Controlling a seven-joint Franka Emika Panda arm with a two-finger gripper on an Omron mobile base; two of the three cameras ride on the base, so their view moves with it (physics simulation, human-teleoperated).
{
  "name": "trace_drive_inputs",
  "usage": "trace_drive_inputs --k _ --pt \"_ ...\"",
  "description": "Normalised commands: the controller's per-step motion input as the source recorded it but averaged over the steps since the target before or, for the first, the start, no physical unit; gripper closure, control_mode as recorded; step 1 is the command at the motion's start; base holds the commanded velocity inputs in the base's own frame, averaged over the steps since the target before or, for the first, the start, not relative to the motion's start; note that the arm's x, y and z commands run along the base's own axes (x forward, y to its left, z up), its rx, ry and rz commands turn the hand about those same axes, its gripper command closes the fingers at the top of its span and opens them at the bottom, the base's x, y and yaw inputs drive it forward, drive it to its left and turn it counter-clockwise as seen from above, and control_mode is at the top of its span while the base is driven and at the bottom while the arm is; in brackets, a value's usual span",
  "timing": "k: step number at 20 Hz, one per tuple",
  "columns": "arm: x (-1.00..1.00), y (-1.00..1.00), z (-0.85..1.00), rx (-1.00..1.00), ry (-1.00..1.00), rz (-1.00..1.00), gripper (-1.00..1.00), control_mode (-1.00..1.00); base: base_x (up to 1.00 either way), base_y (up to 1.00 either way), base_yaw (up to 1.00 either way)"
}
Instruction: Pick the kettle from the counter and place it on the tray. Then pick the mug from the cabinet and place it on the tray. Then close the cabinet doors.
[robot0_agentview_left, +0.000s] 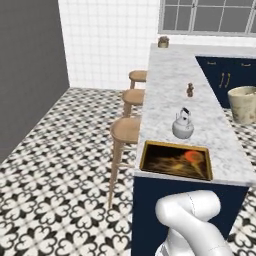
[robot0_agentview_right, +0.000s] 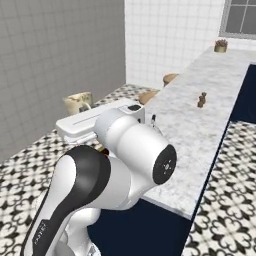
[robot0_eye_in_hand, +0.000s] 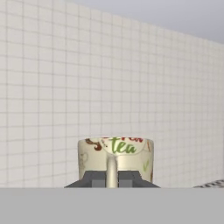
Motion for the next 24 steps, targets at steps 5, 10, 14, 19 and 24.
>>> trace_drive_inputs --k 5,10,14,19,24 --pt "0.0 0.0 0.0 0.0 0.0 0.0 1.0 1.0 0.09 0.52 0.0" --pt "0.0 0.0 0.0 0.0 0.0 0.0 1.0 1.0 0.13 0.55 0.0" --pt "0.0 0.0 0.0 0.0 0.0 0.0 1.0 1.0 0.1 0.81 -0.03" --pt "0.0 0.0 0.0 0.0 0.0 0.0 1.0 1.0 0.06 0.81 -0.15" --pt "0.0 0.0 0.0 0.0 0.0 0.0 1.0 1.0 0.0 0.77 -0.23"
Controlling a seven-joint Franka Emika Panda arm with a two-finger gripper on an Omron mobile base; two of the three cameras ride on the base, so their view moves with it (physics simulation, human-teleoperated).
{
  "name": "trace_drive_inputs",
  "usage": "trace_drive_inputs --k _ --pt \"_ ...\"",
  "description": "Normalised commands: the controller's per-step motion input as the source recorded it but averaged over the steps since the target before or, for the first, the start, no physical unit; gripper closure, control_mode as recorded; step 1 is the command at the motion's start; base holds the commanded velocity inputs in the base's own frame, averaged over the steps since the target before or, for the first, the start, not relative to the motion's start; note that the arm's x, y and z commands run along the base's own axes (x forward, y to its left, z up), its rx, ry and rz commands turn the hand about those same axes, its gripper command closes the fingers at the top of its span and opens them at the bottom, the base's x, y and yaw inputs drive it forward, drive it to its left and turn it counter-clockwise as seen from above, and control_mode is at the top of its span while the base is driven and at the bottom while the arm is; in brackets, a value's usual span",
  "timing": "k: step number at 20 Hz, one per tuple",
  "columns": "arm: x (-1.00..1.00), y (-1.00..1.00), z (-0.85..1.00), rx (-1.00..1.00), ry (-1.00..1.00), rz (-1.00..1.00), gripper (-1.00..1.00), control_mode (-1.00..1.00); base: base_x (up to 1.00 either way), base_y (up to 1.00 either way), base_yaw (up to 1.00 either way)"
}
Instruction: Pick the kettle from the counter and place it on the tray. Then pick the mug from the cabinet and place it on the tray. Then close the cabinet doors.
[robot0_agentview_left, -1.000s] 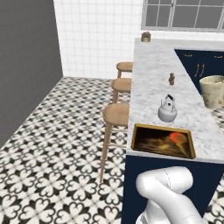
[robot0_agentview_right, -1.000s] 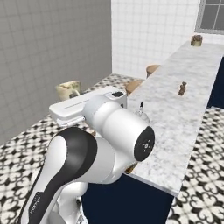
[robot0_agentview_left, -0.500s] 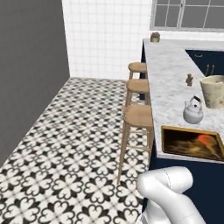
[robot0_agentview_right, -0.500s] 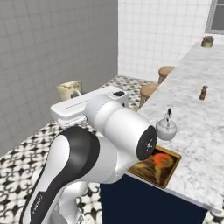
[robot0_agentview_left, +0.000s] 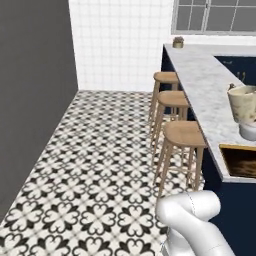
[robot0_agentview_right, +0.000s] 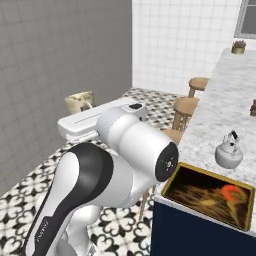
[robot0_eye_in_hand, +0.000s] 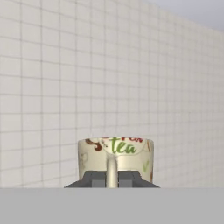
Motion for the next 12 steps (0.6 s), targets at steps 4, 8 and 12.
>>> trace_drive_inputs --k 4,8,12 --pt "0.0 0.0 0.0 0.0 0.0 0.0 1.0 1.0 0.03 0.59 -0.34" --pt "0.0 0.0 0.0 0.0 0.0 0.0 1.0 1.0 0.1 0.48 -0.45" --pt "0.0 0.0 0.0 0.0 0.0 0.0 1.0 1.0 0.09 0.45 -0.47"
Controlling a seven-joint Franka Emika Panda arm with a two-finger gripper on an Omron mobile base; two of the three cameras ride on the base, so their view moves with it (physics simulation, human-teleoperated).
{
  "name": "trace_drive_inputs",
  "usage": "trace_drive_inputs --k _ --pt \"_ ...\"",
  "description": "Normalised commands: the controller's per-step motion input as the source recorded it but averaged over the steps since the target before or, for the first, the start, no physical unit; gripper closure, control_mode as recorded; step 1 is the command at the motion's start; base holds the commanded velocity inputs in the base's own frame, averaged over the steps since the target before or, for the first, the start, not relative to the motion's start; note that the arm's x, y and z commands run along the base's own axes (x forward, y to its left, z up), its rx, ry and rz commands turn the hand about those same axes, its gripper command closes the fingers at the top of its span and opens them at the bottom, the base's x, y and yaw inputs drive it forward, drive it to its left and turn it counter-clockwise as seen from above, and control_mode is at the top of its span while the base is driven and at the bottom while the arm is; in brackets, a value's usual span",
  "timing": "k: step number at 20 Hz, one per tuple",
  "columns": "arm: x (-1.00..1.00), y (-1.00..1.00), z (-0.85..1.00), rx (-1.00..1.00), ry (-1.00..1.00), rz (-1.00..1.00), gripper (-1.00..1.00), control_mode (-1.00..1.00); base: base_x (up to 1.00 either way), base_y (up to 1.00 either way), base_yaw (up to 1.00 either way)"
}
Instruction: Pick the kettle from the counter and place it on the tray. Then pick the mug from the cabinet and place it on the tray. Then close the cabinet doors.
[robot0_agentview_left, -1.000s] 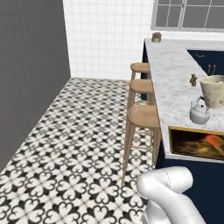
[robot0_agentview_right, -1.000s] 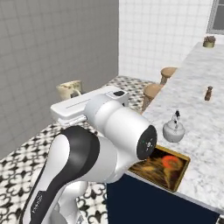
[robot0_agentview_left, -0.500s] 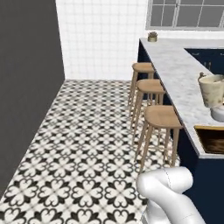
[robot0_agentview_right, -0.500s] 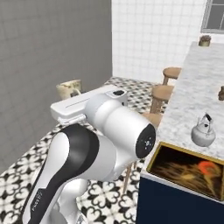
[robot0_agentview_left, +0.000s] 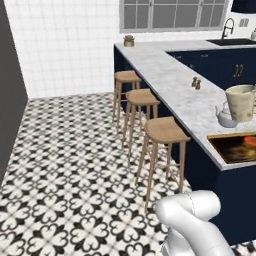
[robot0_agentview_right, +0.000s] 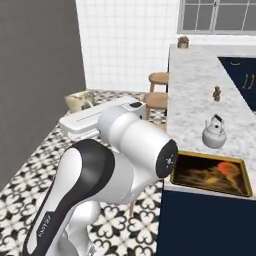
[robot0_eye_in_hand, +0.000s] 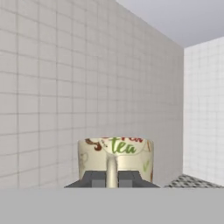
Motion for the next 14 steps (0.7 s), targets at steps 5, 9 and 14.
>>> trace_drive_inputs --k 5,9,14 --pt "0.0 0.0 0.0 0.0 0.0 0.0 1.0 1.0 0.05 0.48 -0.47" --pt "0.0 0.0 0.0 0.0 0.0 0.0 1.0 1.0 0.13 0.51 -0.45" --pt "0.0 0.0 0.0 0.0 0.0 0.0 1.0 1.0 0.39 0.6 -0.37"
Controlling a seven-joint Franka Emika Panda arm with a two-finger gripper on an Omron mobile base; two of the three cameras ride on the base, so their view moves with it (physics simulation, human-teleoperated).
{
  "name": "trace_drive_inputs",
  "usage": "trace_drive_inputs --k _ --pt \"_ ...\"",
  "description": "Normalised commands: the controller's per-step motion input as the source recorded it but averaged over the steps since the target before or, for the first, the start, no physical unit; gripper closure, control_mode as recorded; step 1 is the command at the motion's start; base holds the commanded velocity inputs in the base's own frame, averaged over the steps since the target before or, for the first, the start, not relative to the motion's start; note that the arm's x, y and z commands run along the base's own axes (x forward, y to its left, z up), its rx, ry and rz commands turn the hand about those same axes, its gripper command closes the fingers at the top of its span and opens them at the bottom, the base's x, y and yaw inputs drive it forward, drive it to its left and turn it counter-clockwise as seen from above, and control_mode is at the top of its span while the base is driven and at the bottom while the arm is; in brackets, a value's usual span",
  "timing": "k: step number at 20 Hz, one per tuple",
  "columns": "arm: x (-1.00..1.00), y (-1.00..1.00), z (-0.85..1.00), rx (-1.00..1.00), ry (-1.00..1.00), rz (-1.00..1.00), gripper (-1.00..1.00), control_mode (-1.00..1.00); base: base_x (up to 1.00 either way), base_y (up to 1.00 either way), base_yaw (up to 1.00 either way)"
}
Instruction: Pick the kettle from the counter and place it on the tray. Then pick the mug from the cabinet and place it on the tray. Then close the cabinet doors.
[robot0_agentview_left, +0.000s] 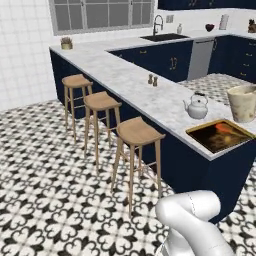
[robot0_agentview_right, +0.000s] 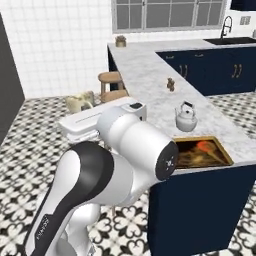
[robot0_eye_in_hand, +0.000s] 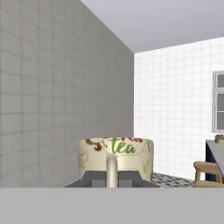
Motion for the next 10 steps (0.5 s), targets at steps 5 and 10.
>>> trace_drive_inputs --k 5,10 --pt "0.0 0.0 0.0 0.0 0.0 0.0 1.0 1.0 0.74 0.53 -0.24" --pt "0.0 0.0 0.0 0.0 0.0 0.0 1.0 1.0 0.65 0.27 -0.24"
